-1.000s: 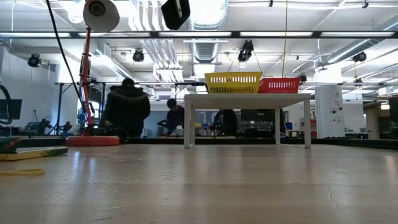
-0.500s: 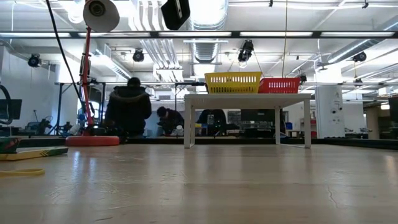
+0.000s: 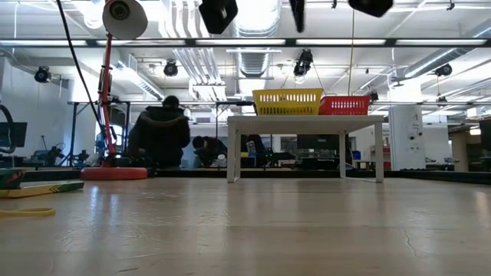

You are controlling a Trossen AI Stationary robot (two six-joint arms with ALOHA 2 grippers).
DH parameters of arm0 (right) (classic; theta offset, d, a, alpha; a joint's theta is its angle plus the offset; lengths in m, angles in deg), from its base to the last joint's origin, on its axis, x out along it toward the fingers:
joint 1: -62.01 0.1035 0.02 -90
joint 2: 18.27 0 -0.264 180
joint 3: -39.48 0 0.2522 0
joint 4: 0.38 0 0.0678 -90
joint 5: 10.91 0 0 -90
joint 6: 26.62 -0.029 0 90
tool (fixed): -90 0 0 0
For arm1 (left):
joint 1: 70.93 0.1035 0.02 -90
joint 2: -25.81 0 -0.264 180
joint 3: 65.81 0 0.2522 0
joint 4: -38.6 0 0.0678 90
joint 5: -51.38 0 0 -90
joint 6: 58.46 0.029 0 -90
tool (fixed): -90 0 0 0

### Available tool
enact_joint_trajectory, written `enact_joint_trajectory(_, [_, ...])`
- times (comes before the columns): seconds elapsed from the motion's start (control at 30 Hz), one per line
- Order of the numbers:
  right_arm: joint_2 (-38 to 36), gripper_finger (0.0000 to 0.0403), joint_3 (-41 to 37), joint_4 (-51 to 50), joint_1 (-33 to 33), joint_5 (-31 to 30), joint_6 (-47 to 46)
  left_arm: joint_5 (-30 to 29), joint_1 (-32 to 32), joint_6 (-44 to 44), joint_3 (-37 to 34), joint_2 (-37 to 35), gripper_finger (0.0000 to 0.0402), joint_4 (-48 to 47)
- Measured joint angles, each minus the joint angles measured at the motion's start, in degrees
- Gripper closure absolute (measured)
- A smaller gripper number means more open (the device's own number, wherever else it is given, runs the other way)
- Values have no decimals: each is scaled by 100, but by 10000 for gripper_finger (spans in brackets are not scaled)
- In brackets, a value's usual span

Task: Pick & Place Office Desk Supplies
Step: Put the black spring keychain in the red bin on the shelf, then put the yellow crayon box in the yellow bin on the shelf

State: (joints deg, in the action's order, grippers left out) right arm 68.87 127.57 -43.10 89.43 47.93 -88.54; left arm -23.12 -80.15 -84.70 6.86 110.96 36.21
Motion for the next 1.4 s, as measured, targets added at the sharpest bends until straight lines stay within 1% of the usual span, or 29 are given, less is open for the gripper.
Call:
enact_joint_trajectory(0.1, [-162, 385, 1, -522, 6, 47, -369, 49, 7, -13, 0, -47, 119, -80])
enact_joint_trajectory(0.2, [-455, 385, 84, -1161, -88, 63, -512, 73, 4, -61, 6, -195, 107, -252])
enact_joint_trajectory(0.27, [-758, 385, 134, -1618, -345, 121, -535, 80, -9, -63, 2, -331, 105, -371])
enact_joint_trajectory(0.33, [-1089, 385, 142, -2020, -797, 378, -429, 77, -9, -135, 4, -531, 109, -622])
enact_joint_trajectory(0.4, [-1385, 385, 130, -2224, -1480, 871, 23, 20, -10, -288, 4, -782, 115, -968])
enact_joint_trajectory(0.5, [-1645, 385, 118, -2265, -2790, 1673, 1120, -254, -48, -431, 9, -1206, 126, -1850])
enact_joint_trajectory(0.6, [-1691, 385, 118, -2261, -4187, 2377, 2066, -658, -149, -432, 11, -1645, 138, -2958])
enact_joint_trajectory(0.7, [-1649, 385, 101, -2287, -5450, 2995, 2798, -1031, -223, -572, 7, -2039, 148, -3994])
enact_joint_trajectory(0.8, [-1573, 384, 101, -2281, -6382, 3449, 3212, -1230, -245, -927, 4, -2350, 156, -4907])
enact_joint_trajectory(0.87, [-1484, 380, 101, -2295, -6817, 3797, 3353, -1270, -247, -1222, -6, -2489, 160, -5523])
enact_joint_trajectory(0.97, [-1284, 364, 80, -2366, -7224, 4183, 3501, -1291, -248, -1581, -8, -2597, 166, -6316])
enact_joint_trajectory(1.03, [-1119, 345, 74, -2390, -7322, 4370, 3577, -1302, -249, -1787, -13, -2614, 169, -6810])
enact_joint_trajectory(1.1, [-956, 320, 78, -2410, -7353, 4427, 3666, -1304, -247, -1993, -19, -2608, 173, -7307])
enact_joint_trajectory(1.2, [-786, 279, 118, -2441, -7356, 4428, 3786, -1261, -249, -2076, -22, -2605, 178, -7718])
enact_joint_trajectory(1.3, [-791, 245, 207, -2513, -7361, 4401, 3924, -1060, -251, -2043, -22, -2606, 184, -7921])
enact_joint_trajectory(1.4, [-998, 227, 287, -2560, -7267, 4032, 3897, -876, -302, -1953, -22, -2608, 191, -7996])
